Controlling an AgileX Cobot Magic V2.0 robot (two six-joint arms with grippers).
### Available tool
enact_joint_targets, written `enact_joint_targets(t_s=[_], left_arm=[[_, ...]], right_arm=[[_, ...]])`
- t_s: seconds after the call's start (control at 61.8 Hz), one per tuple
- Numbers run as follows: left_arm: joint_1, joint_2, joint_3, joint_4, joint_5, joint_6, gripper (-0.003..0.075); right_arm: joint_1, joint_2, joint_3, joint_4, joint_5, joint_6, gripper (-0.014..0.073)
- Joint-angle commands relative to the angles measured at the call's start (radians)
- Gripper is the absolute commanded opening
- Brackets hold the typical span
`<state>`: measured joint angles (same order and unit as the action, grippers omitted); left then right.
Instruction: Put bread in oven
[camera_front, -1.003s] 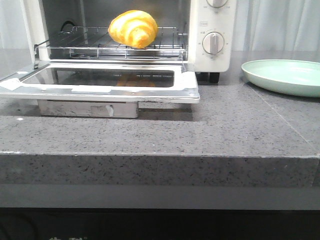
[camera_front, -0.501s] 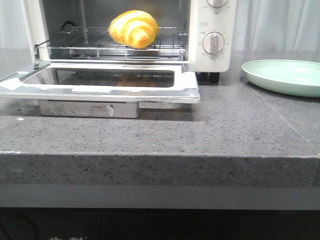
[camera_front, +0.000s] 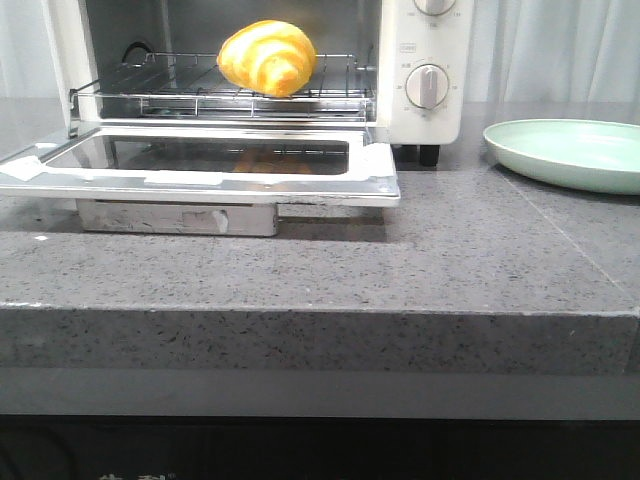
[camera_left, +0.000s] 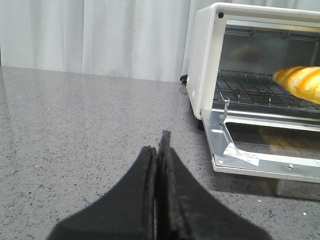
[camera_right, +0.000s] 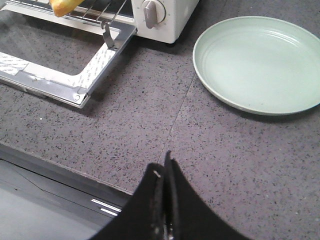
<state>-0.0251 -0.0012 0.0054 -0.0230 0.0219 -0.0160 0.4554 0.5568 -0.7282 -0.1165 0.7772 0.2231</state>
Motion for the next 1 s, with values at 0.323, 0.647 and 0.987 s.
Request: enact_joint_targets(t_s=[0.323, 0.647, 0.987], left_arm=[[0.002, -0.028, 0.030, 0.001, -0.087, -0.004, -0.0018], [0.002, -0.028, 0.030, 0.001, -0.087, -0.004, -0.0018], [0.002, -0.028, 0.030, 0.001, -0.087, -0.004, -0.0018]], right_arm=[[-0.068, -0.093, 0.096, -0.060, -0.211, -0.008, -0.0067], [-0.319, -0.404, 0.483, -0.052, -0.589, -0.008, -0.0067], [-0.405, -0.588, 0.713, -0.052, -0.723, -0.008, -0.0067]])
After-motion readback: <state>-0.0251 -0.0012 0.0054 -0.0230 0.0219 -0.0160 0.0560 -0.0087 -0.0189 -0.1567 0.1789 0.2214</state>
